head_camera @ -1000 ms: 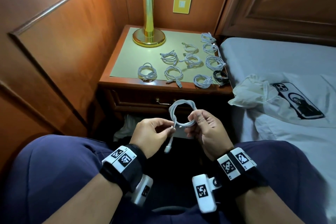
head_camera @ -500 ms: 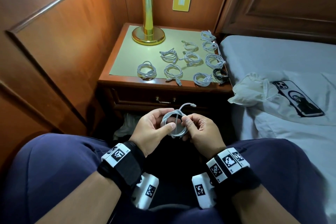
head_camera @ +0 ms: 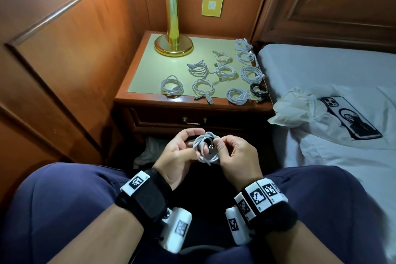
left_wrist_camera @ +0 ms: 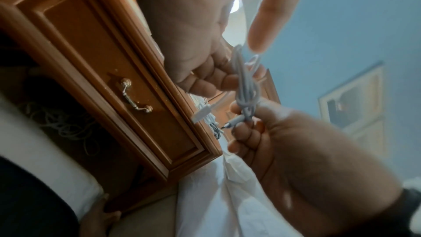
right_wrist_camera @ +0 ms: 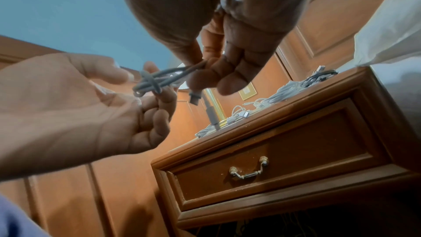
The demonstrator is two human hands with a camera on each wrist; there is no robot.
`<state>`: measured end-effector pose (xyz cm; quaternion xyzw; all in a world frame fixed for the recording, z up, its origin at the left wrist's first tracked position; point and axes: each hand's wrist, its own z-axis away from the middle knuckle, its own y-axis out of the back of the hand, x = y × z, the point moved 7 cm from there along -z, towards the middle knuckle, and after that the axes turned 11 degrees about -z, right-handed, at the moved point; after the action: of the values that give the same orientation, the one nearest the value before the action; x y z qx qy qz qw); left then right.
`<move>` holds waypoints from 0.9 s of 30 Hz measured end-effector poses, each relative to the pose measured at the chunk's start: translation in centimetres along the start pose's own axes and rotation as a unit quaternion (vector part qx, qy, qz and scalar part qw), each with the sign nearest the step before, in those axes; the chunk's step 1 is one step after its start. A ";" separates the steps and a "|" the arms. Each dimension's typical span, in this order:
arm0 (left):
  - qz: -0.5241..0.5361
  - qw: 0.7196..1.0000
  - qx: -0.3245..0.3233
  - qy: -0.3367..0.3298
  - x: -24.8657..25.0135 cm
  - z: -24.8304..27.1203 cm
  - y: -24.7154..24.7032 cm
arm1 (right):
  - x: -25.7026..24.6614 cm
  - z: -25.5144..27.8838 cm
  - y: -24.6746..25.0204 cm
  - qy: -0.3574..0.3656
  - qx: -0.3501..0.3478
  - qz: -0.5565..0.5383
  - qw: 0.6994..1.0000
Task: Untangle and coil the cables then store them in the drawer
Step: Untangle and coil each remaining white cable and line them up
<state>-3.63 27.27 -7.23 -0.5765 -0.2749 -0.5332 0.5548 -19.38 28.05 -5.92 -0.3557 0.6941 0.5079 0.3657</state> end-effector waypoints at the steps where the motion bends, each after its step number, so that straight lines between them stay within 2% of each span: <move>1: 0.022 1.000 0.000 0.017 -0.2 -0.1 0.1 | -0.1 0.0 0.1 0.009 0.004 0.012 1.000; 3: -0.007 1.000 0.012 0.025 -0.3 -0.1 0.3 | -0.4 0.0 0.1 0.026 0.012 0.030 0.999; 5: -0.139 0.989 0.046 -0.005 -0.3 -0.2 0.9 | -0.7 0.2 -0.1 0.039 0.010 0.035 0.999; 8: -0.288 0.950 0.101 -0.065 0.1 -0.1 1.6 | -0.8 0.4 -0.2 0.054 0.012 0.037 0.998; 12: -0.386 0.898 0.168 -0.129 1.0 0.4 2.1 | -0.7 0.1 0.0 0.066 0.015 0.056 0.996; 15: -0.465 0.840 0.216 -0.180 2.1 1.1 1.9 | -0.4 0.0 0.0 0.057 0.019 0.067 0.996; 16: -0.467 0.836 0.220 -0.186 2.2 1.1 1.9 | -0.1 -0.1 0.1 0.048 0.022 0.068 0.996; 17: -0.449 0.851 0.215 -0.169 1.8 0.9 2.1 | 0.1 -0.2 0.2 0.040 0.027 0.069 0.996; 18: -0.399 0.883 0.204 -0.137 1.3 0.6 2.4 | 0.2 -0.4 0.4 0.036 0.031 0.070 0.996; 20: -0.245 0.950 0.182 -0.071 -0.2 -0.1 2.9 | 0.3 -0.7 0.7 0.031 0.031 0.074 0.996; 21: -0.180 0.966 0.179 -0.053 -0.6 -0.2 2.9 | 0.3 -0.8 0.7 0.030 0.025 0.075 0.996; 24: -0.108 0.975 0.188 -0.055 -0.5 -0.3 3.1 | 0.2 -0.6 0.4 0.036 0.008 0.077 0.996; 27: -0.113 0.973 0.187 -0.081 0.4 -0.2 3.3 | 0.4 -0.6 0.0 0.040 -0.019 0.091 0.995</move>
<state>-0.56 26.20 -8.08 -0.4695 -0.4771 -0.4829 0.5646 -19.68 27.47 -6.11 -0.3179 0.7280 0.5372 0.2835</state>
